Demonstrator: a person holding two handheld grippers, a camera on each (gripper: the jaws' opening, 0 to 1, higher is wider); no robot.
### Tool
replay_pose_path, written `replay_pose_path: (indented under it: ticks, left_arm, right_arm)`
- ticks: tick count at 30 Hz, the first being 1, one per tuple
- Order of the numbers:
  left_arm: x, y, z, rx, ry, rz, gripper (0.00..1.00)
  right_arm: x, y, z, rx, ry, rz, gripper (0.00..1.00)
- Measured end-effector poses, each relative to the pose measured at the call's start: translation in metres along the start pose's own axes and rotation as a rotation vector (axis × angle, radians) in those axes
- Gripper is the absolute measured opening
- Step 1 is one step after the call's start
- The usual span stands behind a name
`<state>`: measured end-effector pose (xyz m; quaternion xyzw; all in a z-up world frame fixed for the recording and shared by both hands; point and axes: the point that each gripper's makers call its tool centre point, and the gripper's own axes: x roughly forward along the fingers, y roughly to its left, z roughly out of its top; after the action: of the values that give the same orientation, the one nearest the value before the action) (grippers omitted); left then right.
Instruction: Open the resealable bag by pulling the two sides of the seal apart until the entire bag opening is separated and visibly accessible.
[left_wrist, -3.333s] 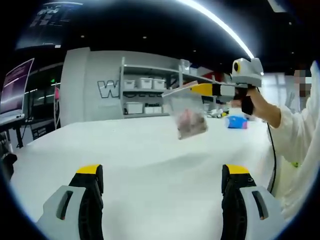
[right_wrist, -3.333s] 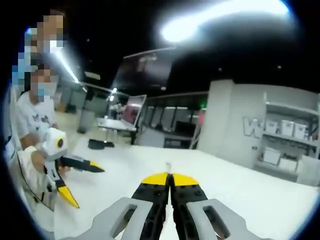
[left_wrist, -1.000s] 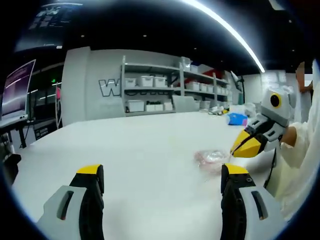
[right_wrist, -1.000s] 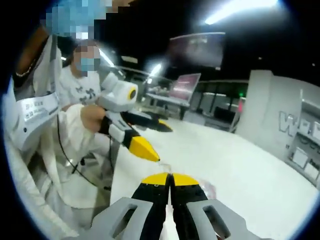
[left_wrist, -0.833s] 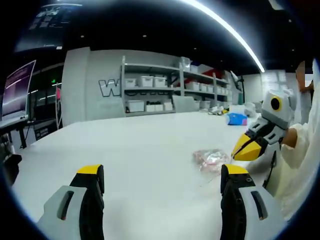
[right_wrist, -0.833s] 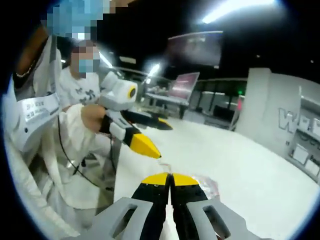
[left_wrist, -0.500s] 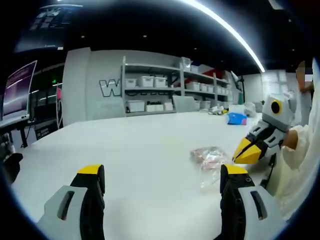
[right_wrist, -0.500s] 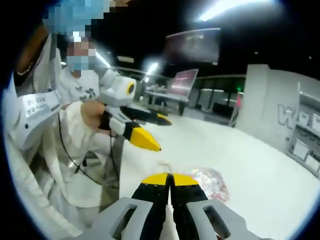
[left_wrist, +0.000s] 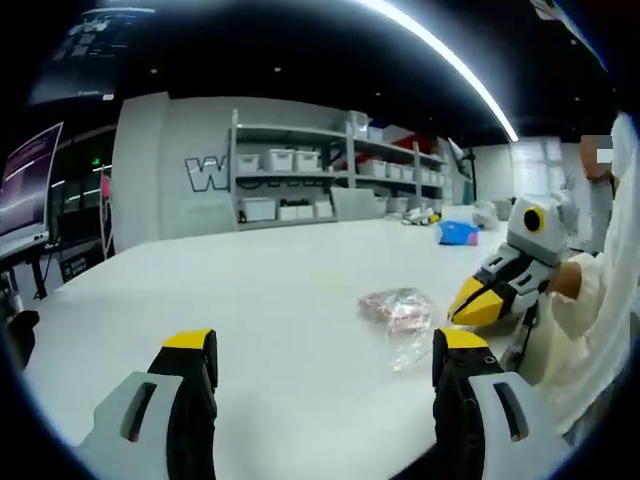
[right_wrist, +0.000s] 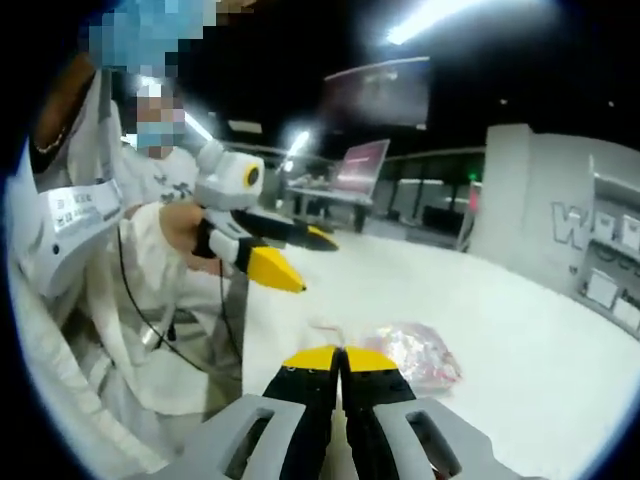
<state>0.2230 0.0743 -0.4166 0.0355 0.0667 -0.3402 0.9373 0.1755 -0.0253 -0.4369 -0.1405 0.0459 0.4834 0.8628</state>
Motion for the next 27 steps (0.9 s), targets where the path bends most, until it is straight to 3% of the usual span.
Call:
replay_pose_path:
  ticks: [6, 13, 16, 20, 24, 27]
  left_arm:
    - [0.000, -0.008, 0.003, -0.003, -0.033, -0.024, 0.77]
    - [-0.003, -0.015, 0.004, 0.012, -0.035, -0.060, 0.77]
    - [-0.004, -0.026, 0.011, 0.019, -0.093, -0.123, 0.71]
    - [-0.006, -0.029, 0.014, 0.002, -0.112, -0.137, 0.68]
    - [-0.010, -0.030, 0.012, -0.061, -0.088, -0.175, 0.54]
    - [-0.010, -0.030, 0.009, -0.094, -0.061, -0.184, 0.53]
  right_arm:
    - [-0.004, 0.000, -0.002, 0.007, -0.019, -0.009, 0.00]
    - [-0.006, 0.004, -0.001, -0.005, -0.035, -0.017, 0.00]
    - [-0.006, 0.005, 0.001, -0.009, -0.042, -0.019, 0.00]
    - [-0.006, 0.004, 0.003, 0.000, -0.049, -0.025, 0.00]
    - [-0.006, 0.003, 0.005, 0.009, -0.060, -0.029, 0.00]
    - [-0.007, 0.003, 0.007, 0.009, -0.067, -0.031, 0.00]
